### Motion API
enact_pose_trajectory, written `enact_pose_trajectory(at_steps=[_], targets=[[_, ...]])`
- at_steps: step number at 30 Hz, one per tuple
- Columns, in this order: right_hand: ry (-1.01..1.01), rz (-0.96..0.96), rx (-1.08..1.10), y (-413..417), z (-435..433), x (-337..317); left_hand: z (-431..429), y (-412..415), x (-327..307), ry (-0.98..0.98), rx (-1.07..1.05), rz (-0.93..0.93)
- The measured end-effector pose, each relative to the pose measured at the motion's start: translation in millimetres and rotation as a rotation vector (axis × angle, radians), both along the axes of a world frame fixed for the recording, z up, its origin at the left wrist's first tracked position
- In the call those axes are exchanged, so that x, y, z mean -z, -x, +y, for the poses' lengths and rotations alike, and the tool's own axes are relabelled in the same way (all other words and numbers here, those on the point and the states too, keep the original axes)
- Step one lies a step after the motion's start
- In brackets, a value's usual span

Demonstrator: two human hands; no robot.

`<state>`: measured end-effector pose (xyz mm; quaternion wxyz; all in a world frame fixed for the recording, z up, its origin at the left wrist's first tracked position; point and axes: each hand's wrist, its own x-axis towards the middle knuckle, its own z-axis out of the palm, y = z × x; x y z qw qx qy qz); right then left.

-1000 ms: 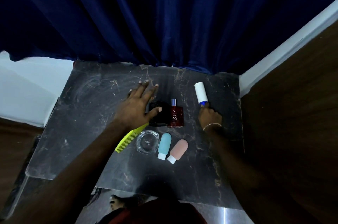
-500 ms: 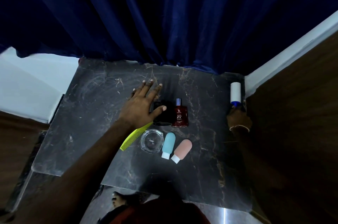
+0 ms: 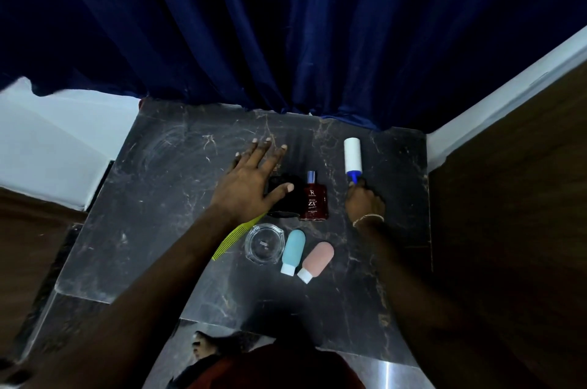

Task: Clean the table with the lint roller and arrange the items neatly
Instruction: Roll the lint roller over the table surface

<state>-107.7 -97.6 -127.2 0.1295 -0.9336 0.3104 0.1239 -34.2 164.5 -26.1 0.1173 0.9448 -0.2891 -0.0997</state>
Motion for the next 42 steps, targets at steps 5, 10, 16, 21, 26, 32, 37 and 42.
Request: enact_pose_trajectory(at_steps=[5,10,16,21,26,32,37,42], targets=[[0.002,-0.003,-0.018,-4.6,12.0,0.4,-2.8,0.0,-0.7,0.003,-0.002,0.007],[-0.009,-0.040,0.102,-0.5,-1.0,4.8,-3.7,-1.5,-1.2,-0.002,0.005,0.018],[-0.017,-0.086,0.270,14.4,-45.6,6.8,-3.8,-5.6,-0.5,0.004,0.015,-0.008],[0.002,-0.081,0.341,40.7,-88.3,9.2,-6.7,-8.7,2.0,0.006,0.017,-0.003],[0.030,-0.111,0.390,48.1,-100.2,6.7,-12.0,-6.8,3.6,0.005,0.025,0.000],[0.051,-0.084,0.248,31.7,-74.7,6.5,-16.2,-4.7,2.3,0.001,0.040,0.000],[0.020,0.004,0.106,10.1,-39.7,2.7,-22.9,-4.2,2.3,-0.030,0.042,0.013],[0.039,0.018,-0.004,-2.8,-6.2,0.8,-27.5,-3.3,3.6,-0.042,0.052,0.017]])
